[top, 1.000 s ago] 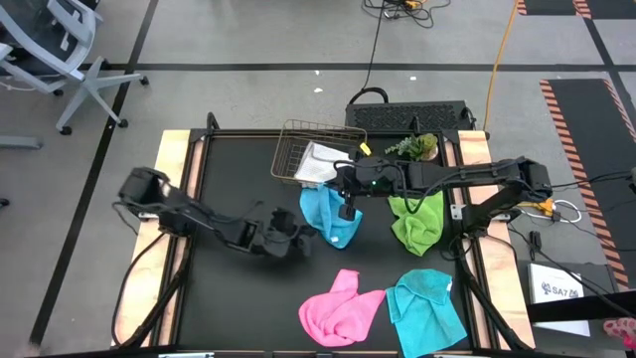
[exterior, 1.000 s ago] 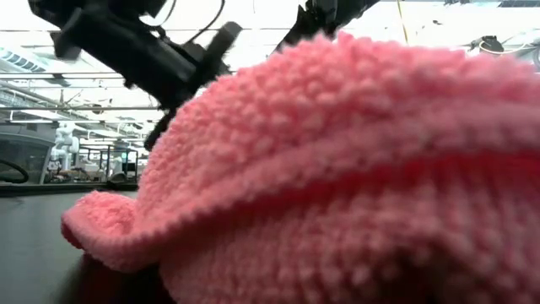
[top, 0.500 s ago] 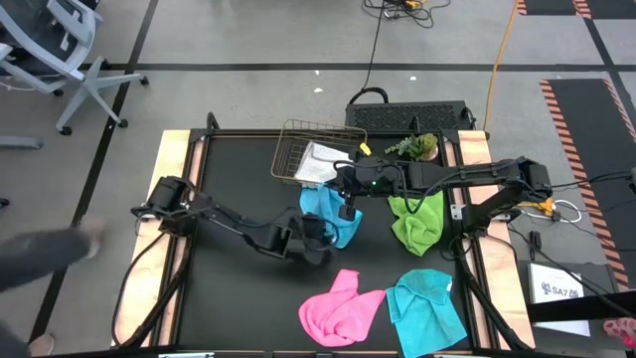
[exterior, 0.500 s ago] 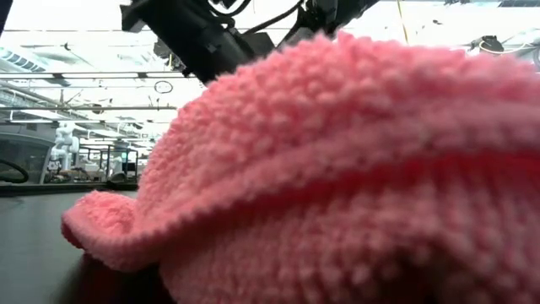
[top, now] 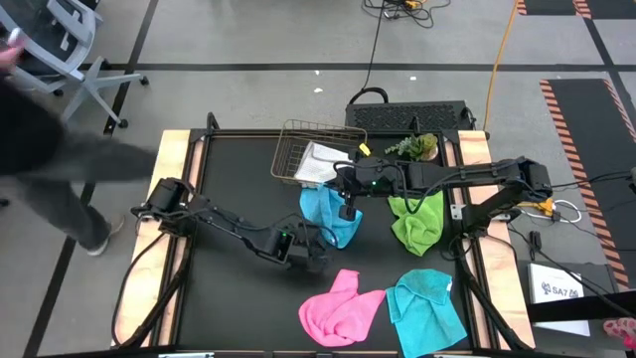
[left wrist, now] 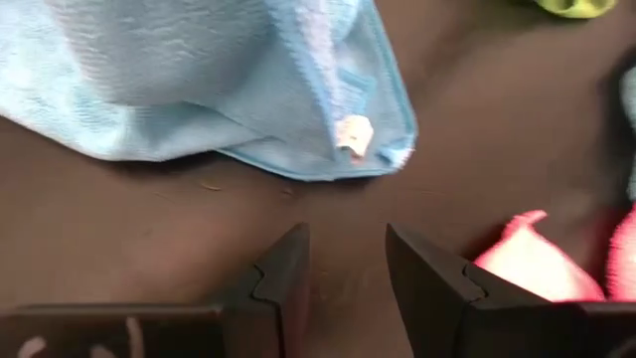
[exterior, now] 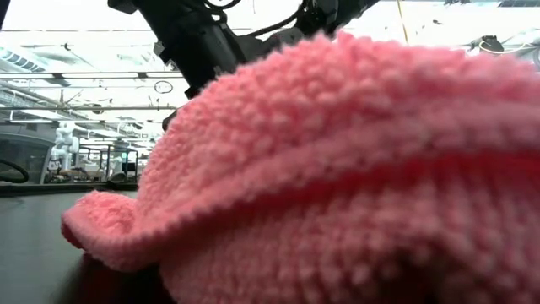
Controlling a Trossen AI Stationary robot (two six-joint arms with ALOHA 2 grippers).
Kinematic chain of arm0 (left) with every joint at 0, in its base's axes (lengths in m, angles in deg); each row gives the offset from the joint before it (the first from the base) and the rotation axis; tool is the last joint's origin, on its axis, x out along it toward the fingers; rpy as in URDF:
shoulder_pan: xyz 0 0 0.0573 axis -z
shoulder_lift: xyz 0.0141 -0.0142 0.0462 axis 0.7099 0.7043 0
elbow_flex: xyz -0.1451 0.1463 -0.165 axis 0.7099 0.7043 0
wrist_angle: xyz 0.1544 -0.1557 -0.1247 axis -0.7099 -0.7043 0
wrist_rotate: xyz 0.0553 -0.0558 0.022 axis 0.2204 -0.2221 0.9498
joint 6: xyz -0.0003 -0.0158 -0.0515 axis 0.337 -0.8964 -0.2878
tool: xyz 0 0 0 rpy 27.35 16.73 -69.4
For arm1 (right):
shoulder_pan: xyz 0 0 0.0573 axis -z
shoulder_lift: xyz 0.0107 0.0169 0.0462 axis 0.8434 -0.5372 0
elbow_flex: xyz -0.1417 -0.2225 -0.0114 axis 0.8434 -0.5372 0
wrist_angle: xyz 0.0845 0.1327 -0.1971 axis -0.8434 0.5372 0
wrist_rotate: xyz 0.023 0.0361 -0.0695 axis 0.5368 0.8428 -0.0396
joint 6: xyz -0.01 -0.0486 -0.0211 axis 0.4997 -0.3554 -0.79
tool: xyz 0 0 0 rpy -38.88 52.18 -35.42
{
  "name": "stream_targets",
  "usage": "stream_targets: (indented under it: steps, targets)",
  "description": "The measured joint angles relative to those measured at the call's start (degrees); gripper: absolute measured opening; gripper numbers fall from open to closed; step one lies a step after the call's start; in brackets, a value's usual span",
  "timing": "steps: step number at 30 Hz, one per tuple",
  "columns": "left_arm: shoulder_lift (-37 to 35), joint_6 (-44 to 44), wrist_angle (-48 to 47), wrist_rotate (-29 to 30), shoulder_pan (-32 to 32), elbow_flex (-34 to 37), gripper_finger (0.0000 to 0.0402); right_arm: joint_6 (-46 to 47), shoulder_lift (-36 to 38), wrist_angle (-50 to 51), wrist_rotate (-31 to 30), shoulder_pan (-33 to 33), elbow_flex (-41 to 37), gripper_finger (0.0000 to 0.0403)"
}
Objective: Fold microfiber towels
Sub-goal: Fold the left blue microfiber cloth
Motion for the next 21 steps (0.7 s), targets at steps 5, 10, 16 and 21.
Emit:
stream_targets:
  steps: [5, 10, 16, 21]
  targets:
    - [0.0, -3.3, 0.5, -1.3, 0.2, 0.1, 0.0133, -0.2, 0.0, 0.0, 0.0, 0.0, 0.0, 0.0]
    - [0.0, -9.9, 0.8, -0.5, -0.1, 0.1, 0.0133, -1.7, 0.0, 0.0, 0.0, -0.1, 0.0, 0.0]
    - [0.8, -17.2, 2.8, -0.5, -1.2, 0.2, 0.0133, -3.2, 0.0, 0.0, 0.0, -0.1, 0.0, 0.0]
    - [0.8, -17.7, 6.9, 1.1, -2.4, 0.2, 0.0133, -4.0, 0.0, 0.0, 0.1, -0.1, 0.0, 0.0]
